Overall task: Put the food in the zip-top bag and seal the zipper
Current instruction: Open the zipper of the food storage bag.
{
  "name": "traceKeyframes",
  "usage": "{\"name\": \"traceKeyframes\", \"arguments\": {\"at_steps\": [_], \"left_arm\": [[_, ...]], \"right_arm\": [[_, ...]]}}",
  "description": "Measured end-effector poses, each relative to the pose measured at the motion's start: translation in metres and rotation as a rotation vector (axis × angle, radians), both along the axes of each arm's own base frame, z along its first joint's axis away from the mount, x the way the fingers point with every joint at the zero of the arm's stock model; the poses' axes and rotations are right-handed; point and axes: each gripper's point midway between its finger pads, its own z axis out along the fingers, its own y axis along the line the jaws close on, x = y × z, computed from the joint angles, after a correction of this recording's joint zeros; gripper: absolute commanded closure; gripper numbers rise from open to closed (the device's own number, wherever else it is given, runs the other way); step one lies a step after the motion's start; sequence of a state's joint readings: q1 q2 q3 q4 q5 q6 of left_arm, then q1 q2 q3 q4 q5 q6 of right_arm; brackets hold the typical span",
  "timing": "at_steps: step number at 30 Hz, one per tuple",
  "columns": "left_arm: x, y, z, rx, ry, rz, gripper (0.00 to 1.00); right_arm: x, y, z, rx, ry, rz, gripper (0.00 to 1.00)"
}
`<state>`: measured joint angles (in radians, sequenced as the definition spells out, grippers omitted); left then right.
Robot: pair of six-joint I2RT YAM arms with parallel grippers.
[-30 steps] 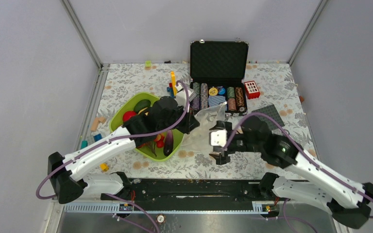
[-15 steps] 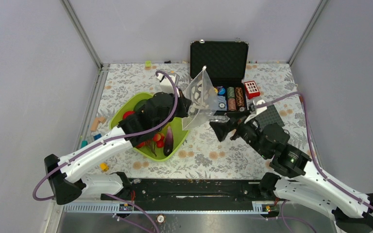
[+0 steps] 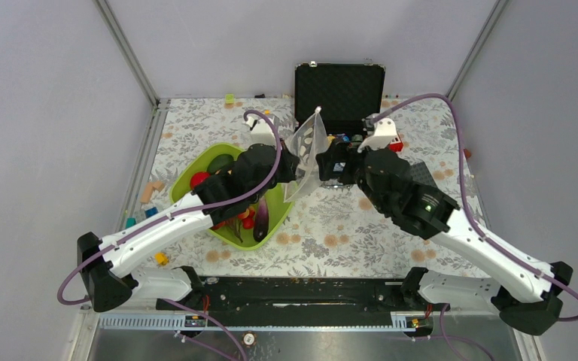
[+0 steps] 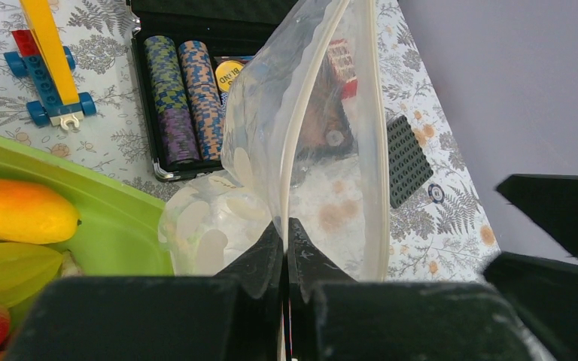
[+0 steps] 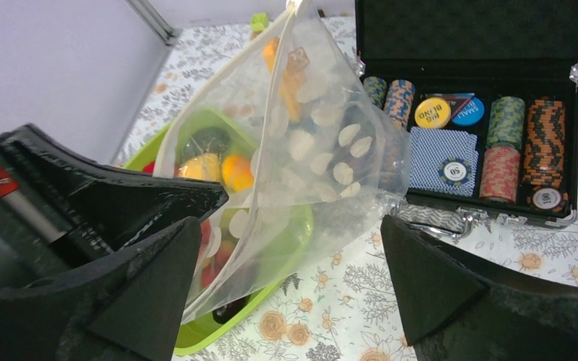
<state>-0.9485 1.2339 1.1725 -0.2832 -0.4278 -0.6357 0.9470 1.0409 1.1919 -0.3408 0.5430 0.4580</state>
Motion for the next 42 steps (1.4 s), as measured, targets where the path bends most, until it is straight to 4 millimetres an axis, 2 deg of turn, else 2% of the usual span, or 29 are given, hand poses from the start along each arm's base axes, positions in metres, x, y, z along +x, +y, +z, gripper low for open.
{"name": "traceKeyframes", "arguments": {"at_steps": [3, 7, 11, 12, 15, 17, 18, 22, 27, 31, 35, 37, 38, 39, 42], "left_arm": [[-0.001, -0.001, 0.0, -0.012, 0.006, 0.003, 1.0], [0.0, -0.002, 0.002, -0.024, 0.006, 0.004, 1.0], [-0.001, -0.003, 0.002, -0.03, 0.008, 0.004, 1.0], [-0.001, -0.002, 0.002, -0.032, 0.007, 0.004, 1.0], [-0.002, 0.0, 0.002, -0.036, 0.004, 0.006, 1.0], [-0.004, 0.004, 0.003, -0.037, 0.0, 0.011, 1.0], [-0.004, 0.008, 0.005, -0.039, -0.006, 0.02, 1.0], [-0.003, 0.024, 0.013, -0.037, -0.032, 0.077, 1.0], [-0.003, 0.041, 0.019, -0.039, -0.055, 0.137, 0.94], [-0.013, 0.027, 0.016, -0.061, -0.026, 0.072, 0.92], [-0.025, 0.002, 0.009, -0.1, 0.028, -0.051, 0.86], [-0.03, -0.011, -0.003, -0.105, 0.062, -0.11, 0.74], [-0.034, -0.018, -0.012, -0.101, 0.085, -0.146, 0.61], [-0.037, -0.024, -0.021, -0.091, 0.104, -0.177, 0.39], [-0.054, -0.047, -0.061, -0.06, 0.192, -0.312, 0.05]], "right_arm": [[0.009, 0.008, -0.017, -0.059, 0.038, -0.017, 0.07], [0.021, 0.024, -0.05, -0.152, 0.102, -0.02, 0.11], [0.029, 0.035, -0.079, -0.224, 0.155, -0.023, 0.26], [0.031, 0.036, -0.083, -0.235, 0.161, -0.025, 0.31], [0.034, 0.033, -0.089, -0.267, 0.167, -0.052, 0.6], [0.037, 0.025, -0.088, -0.285, 0.156, -0.087, 0.88], [0.037, 0.021, -0.087, -0.295, 0.151, -0.102, 0.98], [0.035, -0.002, -0.078, -0.314, 0.138, -0.159, 1.0], [0.021, -0.053, -0.05, -0.271, 0.112, -0.217, 1.0], [-0.002, -0.066, -0.027, -0.193, 0.08, -0.139, 1.0], [-0.022, -0.081, -0.027, -0.213, 0.095, -0.085, 0.99], [-0.029, -0.09, -0.036, -0.259, 0.126, -0.078, 0.94], [-0.032, -0.094, -0.041, -0.284, 0.145, -0.075, 0.93], [-0.035, -0.099, -0.048, -0.314, 0.168, -0.075, 0.93], [-0.043, -0.109, -0.065, -0.393, 0.234, -0.073, 0.98]]}}
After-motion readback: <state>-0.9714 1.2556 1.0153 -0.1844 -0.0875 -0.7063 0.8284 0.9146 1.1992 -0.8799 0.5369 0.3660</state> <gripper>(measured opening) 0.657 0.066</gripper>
